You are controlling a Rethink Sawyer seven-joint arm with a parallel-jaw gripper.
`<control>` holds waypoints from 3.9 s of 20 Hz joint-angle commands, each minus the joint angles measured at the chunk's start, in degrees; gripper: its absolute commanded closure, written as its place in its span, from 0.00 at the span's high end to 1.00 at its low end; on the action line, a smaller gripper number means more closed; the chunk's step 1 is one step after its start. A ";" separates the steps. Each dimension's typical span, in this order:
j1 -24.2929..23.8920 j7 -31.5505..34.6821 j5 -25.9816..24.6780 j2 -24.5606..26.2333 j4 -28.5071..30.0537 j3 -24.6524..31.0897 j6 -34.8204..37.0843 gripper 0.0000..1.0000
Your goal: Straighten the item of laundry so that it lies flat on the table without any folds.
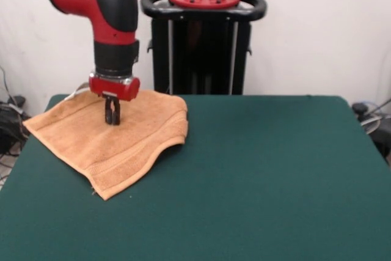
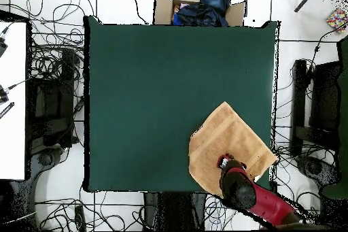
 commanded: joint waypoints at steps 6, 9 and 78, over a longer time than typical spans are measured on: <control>11.06 8.44 8.51 4.16 -11.97 1.55 8.70 0.00; 13.22 8.44 8.91 7.53 -13.17 0.24 9.53 0.00; -5.82 12.21 32.98 47.65 -16.58 23.03 26.43 0.00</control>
